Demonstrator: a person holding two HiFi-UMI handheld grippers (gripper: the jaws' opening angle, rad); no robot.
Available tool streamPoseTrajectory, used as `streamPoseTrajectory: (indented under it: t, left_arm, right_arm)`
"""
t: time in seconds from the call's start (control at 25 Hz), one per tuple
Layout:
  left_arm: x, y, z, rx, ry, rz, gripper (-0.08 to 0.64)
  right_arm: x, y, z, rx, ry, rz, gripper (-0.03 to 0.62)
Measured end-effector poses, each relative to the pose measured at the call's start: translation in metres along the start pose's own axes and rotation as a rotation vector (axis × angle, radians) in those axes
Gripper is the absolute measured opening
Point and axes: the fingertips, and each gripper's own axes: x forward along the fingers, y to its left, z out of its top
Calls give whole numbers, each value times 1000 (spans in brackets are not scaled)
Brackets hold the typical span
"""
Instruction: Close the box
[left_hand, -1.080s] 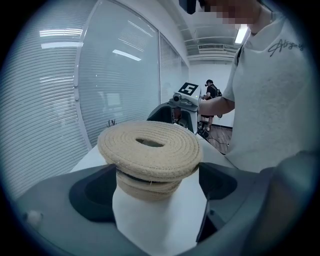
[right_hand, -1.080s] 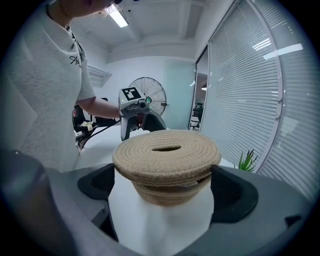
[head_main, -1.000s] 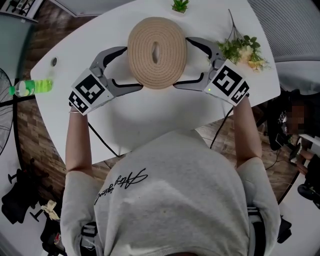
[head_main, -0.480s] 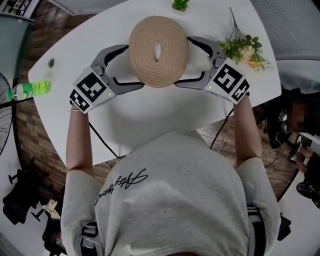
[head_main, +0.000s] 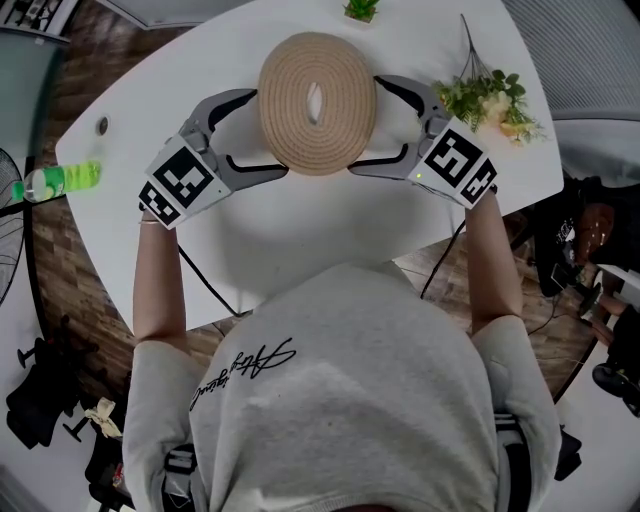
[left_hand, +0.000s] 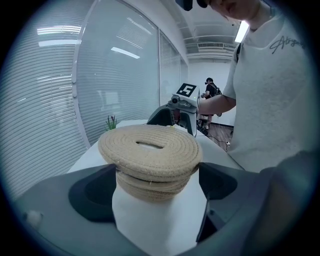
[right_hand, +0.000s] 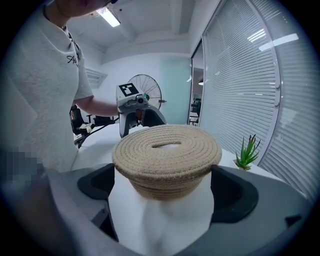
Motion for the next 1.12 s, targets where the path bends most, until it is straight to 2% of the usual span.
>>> streamPoseTrajectory:
  t: [0.56,0.92,1.12]
  left_arm:
    - [2,-3,-8,-41,-4,-14,509]
    - [7,-6,-11,-49,-20,-11,509]
    - [5,-7,-16,-101,-66,12,509]
  right_arm:
    - [3,2,2,-15,16,-7,592]
    - [4,4,1,9,-11,-21,592]
    - [1,3,-2,65,-34,-45,592]
